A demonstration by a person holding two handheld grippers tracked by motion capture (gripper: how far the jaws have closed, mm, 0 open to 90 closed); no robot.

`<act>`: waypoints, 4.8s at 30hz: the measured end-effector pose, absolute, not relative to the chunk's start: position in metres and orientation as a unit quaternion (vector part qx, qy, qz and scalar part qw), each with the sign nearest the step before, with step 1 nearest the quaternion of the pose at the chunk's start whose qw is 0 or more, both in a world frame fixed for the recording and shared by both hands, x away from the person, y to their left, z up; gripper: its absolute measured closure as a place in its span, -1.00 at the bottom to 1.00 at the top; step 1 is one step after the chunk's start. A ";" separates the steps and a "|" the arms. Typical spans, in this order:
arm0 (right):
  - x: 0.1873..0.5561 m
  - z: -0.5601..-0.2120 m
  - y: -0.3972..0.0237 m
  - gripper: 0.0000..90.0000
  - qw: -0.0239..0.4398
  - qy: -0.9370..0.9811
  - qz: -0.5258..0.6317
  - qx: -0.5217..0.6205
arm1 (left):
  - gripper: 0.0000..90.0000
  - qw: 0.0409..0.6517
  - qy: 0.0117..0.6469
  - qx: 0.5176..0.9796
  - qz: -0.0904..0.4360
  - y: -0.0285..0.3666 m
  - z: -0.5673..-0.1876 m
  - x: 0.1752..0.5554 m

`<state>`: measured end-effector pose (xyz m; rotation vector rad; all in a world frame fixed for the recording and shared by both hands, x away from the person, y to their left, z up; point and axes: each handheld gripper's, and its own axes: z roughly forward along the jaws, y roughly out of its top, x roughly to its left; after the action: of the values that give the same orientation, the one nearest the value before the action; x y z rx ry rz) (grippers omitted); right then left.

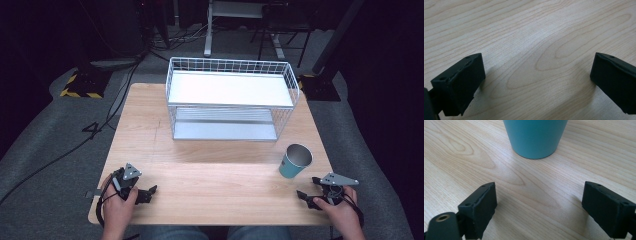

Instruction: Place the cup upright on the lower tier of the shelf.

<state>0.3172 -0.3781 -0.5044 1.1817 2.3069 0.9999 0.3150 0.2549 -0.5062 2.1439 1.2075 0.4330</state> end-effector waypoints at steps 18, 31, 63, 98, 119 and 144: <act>0.317 -0.504 -0.378 -0.71 0.181 0.817 0.354 0.418 | -1.00 0.312 0.485 0.799 0.174 0.252 -0.506 0.310; 0.316 -0.504 -0.375 -0.71 0.185 0.811 0.353 0.429 | -1.00 0.312 0.484 0.799 0.174 0.252 -0.506 0.310; 0.352 -0.497 -0.335 -0.65 0.201 0.742 0.437 0.468 | -1.00 0.312 0.485 0.798 0.174 0.252 -0.506 0.310; 0.364 -0.485 -0.313 -0.49 0.246 0.733 0.437 0.460 | -1.00 0.312 0.485 0.798 0.174 0.252 -0.506 0.310; 0.399 -0.457 -0.263 -0.49 0.209 0.750 0.452 0.436 | -1.00 0.312 0.485 0.798 0.174 0.252 -0.506 0.310; 0.446 -0.440 -0.203 -0.49 0.175 0.772 0.459 0.403 | -0.99 0.313 0.483 0.799 0.173 0.252 -0.506 0.311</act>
<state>0.4459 -0.2027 -0.4397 1.1416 2.1887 1.3014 0.3107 0.2520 -0.5065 2.1066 1.2744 0.4568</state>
